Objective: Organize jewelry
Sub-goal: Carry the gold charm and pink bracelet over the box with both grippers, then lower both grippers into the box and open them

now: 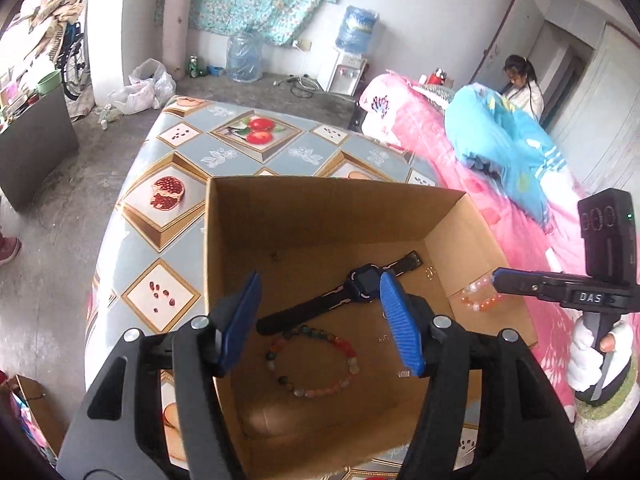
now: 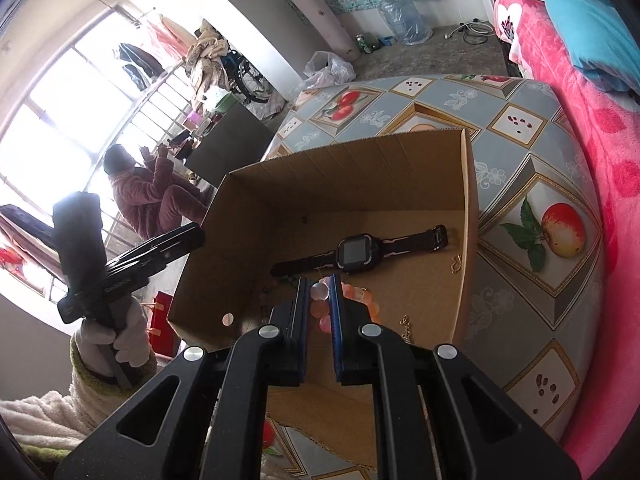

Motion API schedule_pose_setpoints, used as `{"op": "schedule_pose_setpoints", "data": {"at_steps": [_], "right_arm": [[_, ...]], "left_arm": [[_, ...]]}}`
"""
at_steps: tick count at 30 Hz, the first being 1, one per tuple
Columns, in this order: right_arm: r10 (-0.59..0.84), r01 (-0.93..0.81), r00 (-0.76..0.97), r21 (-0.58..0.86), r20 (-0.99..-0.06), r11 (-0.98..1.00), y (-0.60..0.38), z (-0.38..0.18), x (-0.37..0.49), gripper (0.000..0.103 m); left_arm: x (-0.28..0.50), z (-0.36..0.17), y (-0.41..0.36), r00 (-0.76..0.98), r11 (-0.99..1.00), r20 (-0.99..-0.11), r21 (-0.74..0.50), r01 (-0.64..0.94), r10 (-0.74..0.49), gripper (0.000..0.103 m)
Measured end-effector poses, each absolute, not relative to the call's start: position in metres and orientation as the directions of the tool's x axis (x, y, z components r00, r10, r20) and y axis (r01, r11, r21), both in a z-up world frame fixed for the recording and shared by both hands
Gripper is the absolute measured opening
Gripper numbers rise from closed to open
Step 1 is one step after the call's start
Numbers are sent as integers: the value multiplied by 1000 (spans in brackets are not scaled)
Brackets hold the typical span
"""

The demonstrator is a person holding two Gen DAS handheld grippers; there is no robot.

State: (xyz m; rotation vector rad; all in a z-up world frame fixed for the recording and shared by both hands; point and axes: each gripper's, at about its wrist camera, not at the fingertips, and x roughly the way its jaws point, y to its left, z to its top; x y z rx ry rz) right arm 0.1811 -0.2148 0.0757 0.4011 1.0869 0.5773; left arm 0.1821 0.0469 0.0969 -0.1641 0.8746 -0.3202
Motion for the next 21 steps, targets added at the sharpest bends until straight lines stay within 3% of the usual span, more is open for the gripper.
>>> {"op": "schedule_pose_setpoints", "data": {"at_steps": [14,21], "right_arm": [[598,-301,183,535,-780,790,-155,53,174,11],[578,-266,215,522,-787,810,-165,56,164,12]], "left_arm": [[118,85,81,655,942,-690,-318,107,-307,65],[109,81,80,660,939,-681,-324,117,-318,66]]}}
